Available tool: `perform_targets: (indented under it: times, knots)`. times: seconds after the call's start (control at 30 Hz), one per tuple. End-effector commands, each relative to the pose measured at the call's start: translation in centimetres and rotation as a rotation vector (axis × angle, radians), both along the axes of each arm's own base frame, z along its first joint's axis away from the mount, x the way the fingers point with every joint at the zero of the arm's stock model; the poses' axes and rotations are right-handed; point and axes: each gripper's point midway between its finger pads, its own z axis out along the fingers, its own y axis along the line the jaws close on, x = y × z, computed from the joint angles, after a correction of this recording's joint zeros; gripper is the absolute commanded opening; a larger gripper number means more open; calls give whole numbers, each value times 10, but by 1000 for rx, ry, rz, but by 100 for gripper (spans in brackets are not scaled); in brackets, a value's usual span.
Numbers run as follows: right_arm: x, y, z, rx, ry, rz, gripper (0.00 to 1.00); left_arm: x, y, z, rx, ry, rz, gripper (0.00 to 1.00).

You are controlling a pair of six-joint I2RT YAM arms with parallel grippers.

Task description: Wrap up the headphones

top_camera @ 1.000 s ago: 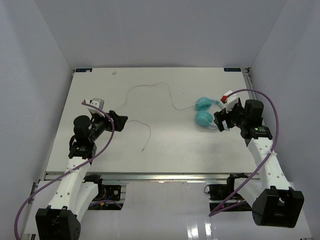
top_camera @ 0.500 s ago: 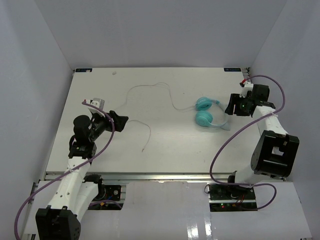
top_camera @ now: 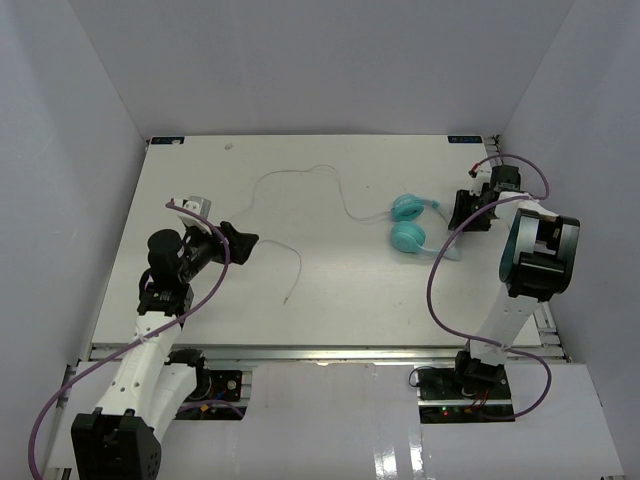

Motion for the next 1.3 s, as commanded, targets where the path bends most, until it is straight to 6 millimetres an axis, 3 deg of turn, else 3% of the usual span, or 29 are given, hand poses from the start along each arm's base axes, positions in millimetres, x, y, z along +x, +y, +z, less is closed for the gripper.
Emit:
perform_targets:
  times: [0.0, 0.17, 0.4, 0.57, 0.67, 0.8, 0.87, 1.0, 1.13, 1.27]
  knots:
    - [27, -1, 11, -49, -72, 140, 57, 0, -4, 19, -7, -44, -28, 98]
    - [24, 5, -8, -92, -9, 225, 58, -1, -5, 19, -6, -47, -33, 98]
    - [6, 13, -13, -123, -12, 308, 54, -1, -5, 20, -5, -53, -36, 98]
    - [-3, 16, -21, -146, 8, 345, 44, -2, -8, 19, -9, -48, -49, 98]
    - [-5, 23, -25, -134, 9, 366, 33, -4, -10, 20, -11, -55, -68, 98]
    - [-5, 35, -20, -76, -14, 379, 16, -16, -28, 24, -47, -82, -195, 98]
    - [-5, 44, -7, -29, -49, 389, 8, -23, -39, 21, -84, -64, -272, 98]
    - [-17, 67, 27, 70, -123, 423, 8, -24, -57, 15, -103, -18, -325, 98]
    - [-39, 88, 89, 157, -231, 436, 8, -27, -98, 14, -25, -67, -386, 98]
    - [-57, 98, 136, 192, -314, 422, 8, -33, -150, 31, 68, -297, -528, 98]
